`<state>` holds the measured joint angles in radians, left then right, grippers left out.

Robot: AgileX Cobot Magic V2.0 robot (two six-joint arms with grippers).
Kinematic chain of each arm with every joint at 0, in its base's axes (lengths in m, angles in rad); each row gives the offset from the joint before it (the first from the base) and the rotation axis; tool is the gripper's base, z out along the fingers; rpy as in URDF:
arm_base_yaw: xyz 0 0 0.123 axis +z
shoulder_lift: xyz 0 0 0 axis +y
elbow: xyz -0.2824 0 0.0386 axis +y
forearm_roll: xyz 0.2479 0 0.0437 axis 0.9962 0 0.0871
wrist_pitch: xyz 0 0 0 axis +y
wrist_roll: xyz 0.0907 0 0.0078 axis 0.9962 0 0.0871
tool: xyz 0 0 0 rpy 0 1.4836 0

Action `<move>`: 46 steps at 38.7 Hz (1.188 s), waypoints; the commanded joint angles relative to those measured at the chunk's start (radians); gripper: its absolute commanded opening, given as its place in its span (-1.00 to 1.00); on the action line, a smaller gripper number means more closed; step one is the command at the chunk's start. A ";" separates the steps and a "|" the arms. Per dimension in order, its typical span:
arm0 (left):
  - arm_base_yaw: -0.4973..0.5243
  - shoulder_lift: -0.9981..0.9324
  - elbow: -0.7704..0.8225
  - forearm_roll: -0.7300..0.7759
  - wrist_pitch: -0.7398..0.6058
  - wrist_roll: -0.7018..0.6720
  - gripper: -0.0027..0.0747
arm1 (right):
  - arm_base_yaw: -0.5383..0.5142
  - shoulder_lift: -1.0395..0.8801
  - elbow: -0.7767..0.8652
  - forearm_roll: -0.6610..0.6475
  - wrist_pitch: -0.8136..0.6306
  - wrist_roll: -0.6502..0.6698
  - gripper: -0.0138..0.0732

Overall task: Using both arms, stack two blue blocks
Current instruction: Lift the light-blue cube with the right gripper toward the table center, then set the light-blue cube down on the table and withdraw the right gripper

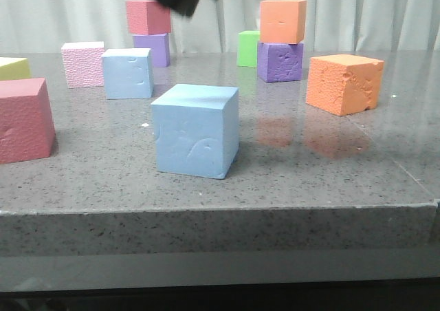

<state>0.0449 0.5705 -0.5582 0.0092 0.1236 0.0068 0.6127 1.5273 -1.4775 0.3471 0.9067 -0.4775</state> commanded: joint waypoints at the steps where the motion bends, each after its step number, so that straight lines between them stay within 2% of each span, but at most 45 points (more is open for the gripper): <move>1: -0.004 0.006 -0.032 -0.009 -0.088 -0.007 0.81 | -0.055 -0.077 -0.036 0.020 -0.022 0.148 0.30; 8: -0.004 0.006 -0.032 -0.009 -0.088 -0.007 0.81 | -0.188 -0.134 -0.035 0.020 0.049 0.182 -0.58; 11: -0.004 0.006 -0.032 -0.009 -0.088 -0.007 0.81 | -0.251 -0.164 -0.021 0.020 0.083 0.182 -0.84; 18: -0.004 0.006 -0.032 -0.009 -0.088 -0.007 0.81 | -0.393 -0.285 0.088 0.020 0.073 0.182 -0.84; 24: -0.004 0.006 -0.032 -0.009 -0.088 -0.007 0.81 | -0.490 -0.452 0.246 0.023 -0.026 0.183 -0.84; 38: -0.004 0.021 -0.039 -0.009 -0.149 -0.007 0.81 | -0.498 -0.914 0.789 0.023 -0.392 0.170 -0.84; 46: -0.012 0.111 -0.113 -0.009 -0.081 -0.007 0.81 | -0.498 -1.096 0.963 0.023 -0.518 0.170 -0.84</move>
<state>0.0449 0.6397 -0.6033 0.0092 0.1063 0.0068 0.1205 0.4784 -0.5313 0.3514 0.5196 -0.2970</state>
